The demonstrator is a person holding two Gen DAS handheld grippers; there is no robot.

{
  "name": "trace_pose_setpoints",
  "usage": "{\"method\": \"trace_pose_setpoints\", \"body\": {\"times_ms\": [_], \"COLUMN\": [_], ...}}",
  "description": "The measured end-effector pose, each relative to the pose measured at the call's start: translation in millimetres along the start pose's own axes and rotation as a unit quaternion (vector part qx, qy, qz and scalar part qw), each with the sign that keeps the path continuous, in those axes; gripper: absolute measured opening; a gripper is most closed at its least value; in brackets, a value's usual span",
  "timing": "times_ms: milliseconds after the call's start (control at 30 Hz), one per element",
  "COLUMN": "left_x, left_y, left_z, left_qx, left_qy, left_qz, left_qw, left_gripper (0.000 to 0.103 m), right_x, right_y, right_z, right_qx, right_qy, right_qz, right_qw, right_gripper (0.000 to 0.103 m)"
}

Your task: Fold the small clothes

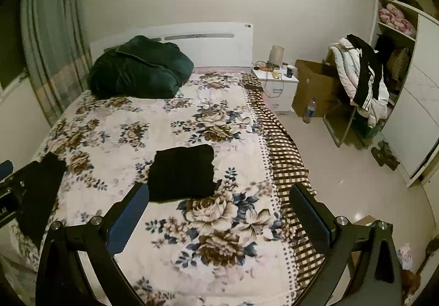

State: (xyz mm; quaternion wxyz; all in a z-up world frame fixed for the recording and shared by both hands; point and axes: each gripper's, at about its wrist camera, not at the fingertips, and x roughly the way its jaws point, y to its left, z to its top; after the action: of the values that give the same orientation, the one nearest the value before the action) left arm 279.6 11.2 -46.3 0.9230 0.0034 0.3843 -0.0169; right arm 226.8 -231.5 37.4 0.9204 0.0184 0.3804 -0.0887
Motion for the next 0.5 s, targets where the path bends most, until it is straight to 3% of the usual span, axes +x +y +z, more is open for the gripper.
{"method": "trace_pose_setpoints", "body": {"times_ms": [267, 500], "left_x": [-48, -59], "left_y": [-4, 1], "left_z": [-17, -26], "left_qx": [-0.001, 0.003], "left_qy": [-0.005, 0.004], "left_qz": [-0.007, -0.015], "left_qw": [1.0000, 0.9999], "left_gripper": [0.089, 0.092], "right_x": [-74, -110], "right_y": [-11, -14], "right_z": [-11, -19], "right_qx": [-0.002, 0.007], "right_qy": [-0.017, -0.020], "right_qz": [0.002, -0.004], "right_qw": [1.000, 1.000], "right_gripper": [0.103, 0.103]}}
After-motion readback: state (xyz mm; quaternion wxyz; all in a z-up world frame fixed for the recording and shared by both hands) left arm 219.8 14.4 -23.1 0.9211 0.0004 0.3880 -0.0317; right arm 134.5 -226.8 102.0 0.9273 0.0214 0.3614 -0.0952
